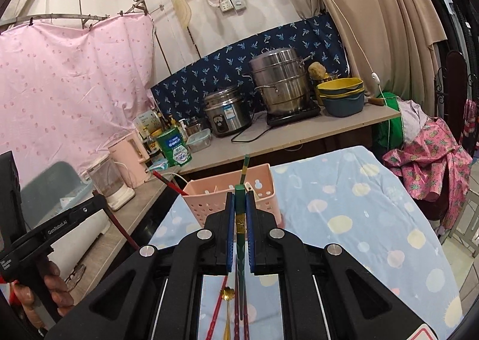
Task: Organize utensils
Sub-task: 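Lift the dark-red chopstick with the left tool while the right tool lowers the green one into the holder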
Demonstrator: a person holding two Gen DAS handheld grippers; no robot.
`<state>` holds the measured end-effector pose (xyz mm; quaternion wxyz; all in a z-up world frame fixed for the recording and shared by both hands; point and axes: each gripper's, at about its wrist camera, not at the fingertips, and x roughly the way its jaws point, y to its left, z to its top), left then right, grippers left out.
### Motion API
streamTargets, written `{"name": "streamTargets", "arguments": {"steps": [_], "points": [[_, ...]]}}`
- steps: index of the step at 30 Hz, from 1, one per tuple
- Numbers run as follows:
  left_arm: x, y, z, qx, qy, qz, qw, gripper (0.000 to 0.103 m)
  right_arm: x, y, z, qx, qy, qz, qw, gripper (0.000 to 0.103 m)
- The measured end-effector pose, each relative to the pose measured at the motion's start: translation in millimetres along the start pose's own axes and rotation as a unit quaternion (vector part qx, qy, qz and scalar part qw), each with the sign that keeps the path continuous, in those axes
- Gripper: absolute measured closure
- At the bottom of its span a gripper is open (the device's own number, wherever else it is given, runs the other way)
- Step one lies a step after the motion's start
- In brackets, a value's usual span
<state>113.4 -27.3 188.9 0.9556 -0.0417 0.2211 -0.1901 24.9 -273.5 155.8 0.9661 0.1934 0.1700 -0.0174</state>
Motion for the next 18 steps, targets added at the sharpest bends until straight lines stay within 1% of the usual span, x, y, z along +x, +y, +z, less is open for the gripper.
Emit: {"name": "streamTargets", "arguments": {"steps": [7,11,15,18], "points": [[-1.7,-14.8,46.7,0.002,-0.053,-0.009,0.9986,0.096,7.7,9.7,40.6,0.007,-0.044,0.02,0.999,0.096],[3.2,-15.7,76.7,-0.002,-0.079,-0.011,0.9968,0.096,14.3,16.4,68.9,0.013,-0.079,0.029,0.996,0.096],[12.3,-13.8,102.9,-0.006,-0.101,-0.01,0.9948,0.096,27.4,20.9,95.8,0.026,-0.105,0.037,0.993,0.096],[21.4,-13.5,114.3,-0.006,-0.112,-0.009,0.9937,0.096,39.7,22.4,112.7,0.032,-0.122,0.039,0.991,0.096]]}}
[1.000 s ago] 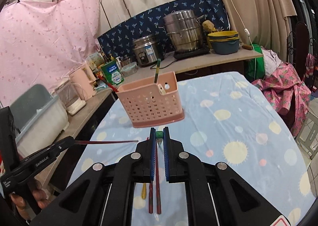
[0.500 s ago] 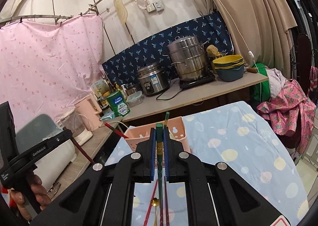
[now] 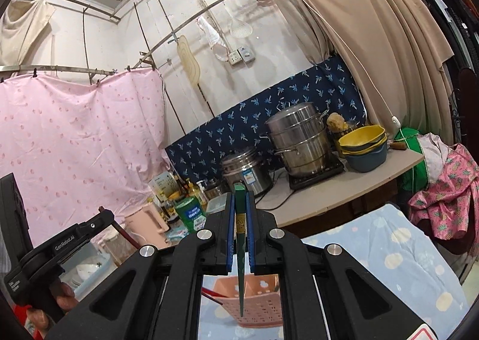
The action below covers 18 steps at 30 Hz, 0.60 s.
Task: Organize utensils
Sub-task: 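Lift the dark-red chopstick with the left tool while the right tool lowers the green one into the holder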
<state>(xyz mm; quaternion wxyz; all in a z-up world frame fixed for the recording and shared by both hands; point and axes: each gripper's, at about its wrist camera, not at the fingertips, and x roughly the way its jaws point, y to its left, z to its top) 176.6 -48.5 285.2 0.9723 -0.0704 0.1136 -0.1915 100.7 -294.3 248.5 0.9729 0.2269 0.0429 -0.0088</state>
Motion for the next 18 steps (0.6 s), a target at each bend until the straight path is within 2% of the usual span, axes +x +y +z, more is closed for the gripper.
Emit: {"name": "streamTargets", "arguments": {"steps": [6,10,18], "points": [[33.9,3.7,-1.0,0.006,0.009,0.013,0.9999,0.096,42.7,-2.4,4.5,-0.002,0.003,-0.012,1.0,0.096],[52.3,11.0,-14.7,0.005,0.03,0.018,0.9994,0.096,70.3,-10.3,-11.7,-0.011,0.033,-0.026,0.999,0.096],[71.3,19.2,-37.3,0.002,0.06,0.024,0.9979,0.096,92.2,-20.1,-44.2,-0.015,0.077,-0.033,0.996,0.096]]}}
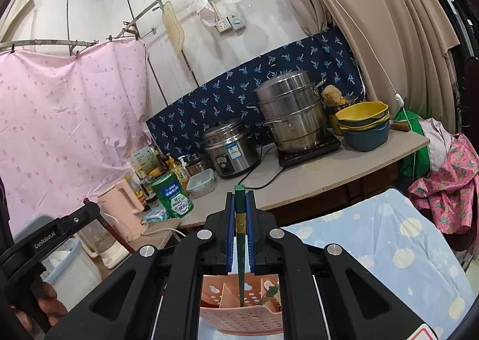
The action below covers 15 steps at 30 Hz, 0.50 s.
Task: Organize utensils
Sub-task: 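Lift the dark-red chopstick with the left tool while the right tool lowers the green one into the holder, then open the left tool over the holder while the right tool releases its chopstick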
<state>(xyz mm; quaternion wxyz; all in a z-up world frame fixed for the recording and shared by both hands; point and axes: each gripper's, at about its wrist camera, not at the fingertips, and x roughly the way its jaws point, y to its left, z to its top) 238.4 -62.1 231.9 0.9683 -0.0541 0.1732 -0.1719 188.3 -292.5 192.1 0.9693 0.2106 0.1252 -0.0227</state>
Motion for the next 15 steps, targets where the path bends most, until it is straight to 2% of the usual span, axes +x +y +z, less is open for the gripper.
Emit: {"name": "streamTargets", "arguments": {"steps": [7,10,11,13,15], "points": [[3.0,1.4,-6.3,-0.005,0.011,0.003,0.9999,0.096,4.4,-3.5,-12.4,-0.004,0.017,-0.003,1.0,0.095],[3.4,2.5,-9.4,-0.006,0.016,0.009,0.9998,0.094,4.6,-4.2,-16.0,-0.004,0.02,-0.006,1.0,0.09],[3.2,3.1,-10.0,-0.006,0.017,0.011,0.9998,0.092,4.3,-3.7,-16.9,-0.007,0.02,-0.008,1.0,0.09],[2.2,4.5,-12.0,-0.009,0.019,0.013,0.9997,0.074,2.6,-3.5,-19.7,-0.011,0.023,-0.012,1.0,0.09],[-1.2,5.1,-15.0,-0.007,0.017,0.018,0.9997,0.072,-0.3,-4.2,-23.0,-0.012,0.023,-0.014,1.0,0.088]]}}
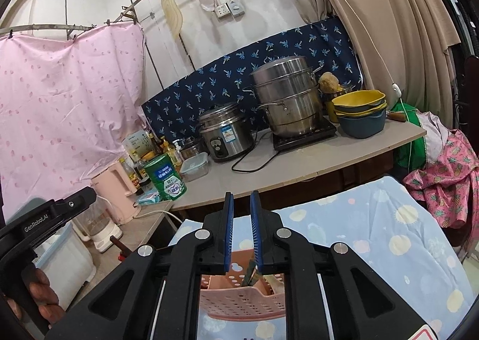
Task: Organize utensils
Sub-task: 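Open the left tool over the holder while the right tool releases its chopstick, then move both open tools down to the remaining chopsticks and gold spoon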
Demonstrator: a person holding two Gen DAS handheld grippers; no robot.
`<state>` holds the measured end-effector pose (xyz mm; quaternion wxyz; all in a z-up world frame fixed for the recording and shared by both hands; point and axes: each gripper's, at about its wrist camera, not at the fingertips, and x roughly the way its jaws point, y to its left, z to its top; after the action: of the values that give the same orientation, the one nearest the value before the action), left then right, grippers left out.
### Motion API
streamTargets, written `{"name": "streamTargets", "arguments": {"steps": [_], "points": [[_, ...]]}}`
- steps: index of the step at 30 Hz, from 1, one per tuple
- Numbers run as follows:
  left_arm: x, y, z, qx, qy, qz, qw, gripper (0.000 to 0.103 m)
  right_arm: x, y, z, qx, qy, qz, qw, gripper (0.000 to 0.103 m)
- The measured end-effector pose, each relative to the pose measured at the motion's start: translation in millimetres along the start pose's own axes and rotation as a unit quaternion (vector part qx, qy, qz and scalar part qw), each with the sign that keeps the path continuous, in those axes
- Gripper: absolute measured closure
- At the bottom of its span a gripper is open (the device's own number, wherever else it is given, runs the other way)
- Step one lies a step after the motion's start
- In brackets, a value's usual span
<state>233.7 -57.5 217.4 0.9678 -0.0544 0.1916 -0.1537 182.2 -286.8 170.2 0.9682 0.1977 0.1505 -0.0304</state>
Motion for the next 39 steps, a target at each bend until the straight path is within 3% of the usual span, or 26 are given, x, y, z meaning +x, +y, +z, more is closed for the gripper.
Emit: {"name": "streamTargets", "arguments": {"steps": [18,28,39], "points": [[-21.1,-1.1,-34.4,0.015,0.023,0.008,0.9996,0.072,-34.6,-10.4,-31.5,0.01,0.02,-0.002,1.0,0.085],[-30.9,0.6,-85.2,0.026,0.074,0.016,0.9968,0.072,-62.0,-21.4,-89.1,0.01,0.075,-0.008,0.997,0.085],[-37.5,-0.5,-159.3,0.035,0.149,0.022,0.988,0.072,-90.6,-31.4,-160.7,0.008,0.149,-0.016,0.989,0.084]]}}
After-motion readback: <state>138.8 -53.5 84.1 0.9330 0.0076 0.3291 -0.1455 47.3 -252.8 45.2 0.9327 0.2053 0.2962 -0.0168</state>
